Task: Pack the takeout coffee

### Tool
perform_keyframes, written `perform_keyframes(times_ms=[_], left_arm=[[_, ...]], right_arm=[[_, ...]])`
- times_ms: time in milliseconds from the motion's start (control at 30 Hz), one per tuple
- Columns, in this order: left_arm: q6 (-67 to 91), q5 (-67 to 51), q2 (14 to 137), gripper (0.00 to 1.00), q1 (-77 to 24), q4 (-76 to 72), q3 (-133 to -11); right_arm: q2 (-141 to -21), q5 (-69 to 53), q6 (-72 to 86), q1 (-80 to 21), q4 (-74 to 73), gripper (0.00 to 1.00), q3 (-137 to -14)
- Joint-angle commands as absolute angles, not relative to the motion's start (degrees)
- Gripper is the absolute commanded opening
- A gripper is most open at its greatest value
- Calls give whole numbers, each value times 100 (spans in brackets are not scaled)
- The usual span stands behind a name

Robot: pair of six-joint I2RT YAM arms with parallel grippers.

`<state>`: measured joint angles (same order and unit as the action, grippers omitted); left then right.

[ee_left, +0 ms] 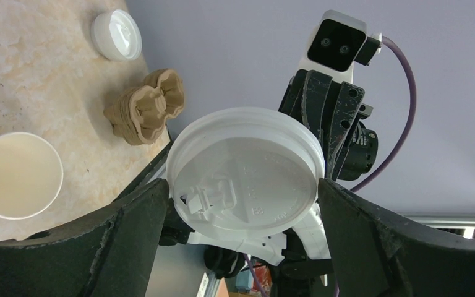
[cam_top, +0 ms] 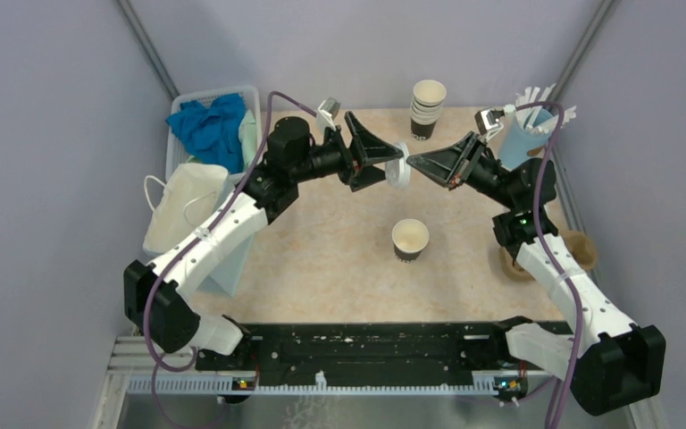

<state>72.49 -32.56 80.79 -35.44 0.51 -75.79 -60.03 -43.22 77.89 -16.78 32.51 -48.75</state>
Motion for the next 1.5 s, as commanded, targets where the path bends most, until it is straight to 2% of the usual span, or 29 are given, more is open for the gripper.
perform_keyframes(times_ms=[0,433,500,567,700,800,867,1000,1233,1467], left_arm=[[7192,-3296,8111,95,-3590,-86,-7852],[7022,-3172,8138,77,-3625,159,-7881],[7003,-3142,8155,76,-3637,157,-7896],[6879,-3083,8164,76,-3647,274,-7941],[6068,-2631,8251,76,-3737,1183,-8322],[5307,-2080,8475,76,-4008,2091,-8775],[4753,-1693,8728,75,-4289,2733,-9117],[3888,-833,9469,74,-4894,3830,-9907],[2833,294,10803,72,-5492,4894,-11089],[2651,437,11184,74,-5577,5000,-11249]], right_arm=[[-5974,-4350,7609,-1762,3384,0,-5093],[-5779,-4268,7220,-1761,2641,1,-5164],[-5739,-4271,7145,-1761,2492,7,-5195],[-5655,-4207,6752,-1728,1785,21,-5393],[-5446,-2925,4465,-1420,-2268,48,-6566],[-5365,-1299,2941,-1260,-4442,58,-7323],[-5264,-301,2310,-1256,-5252,60,-7567],[-4818,669,1873,-1257,-6019,62,-7636],[-3718,613,1763,-1257,-6205,72,-7704],[-3398,736,1788,-1256,-6484,75,-7792]])
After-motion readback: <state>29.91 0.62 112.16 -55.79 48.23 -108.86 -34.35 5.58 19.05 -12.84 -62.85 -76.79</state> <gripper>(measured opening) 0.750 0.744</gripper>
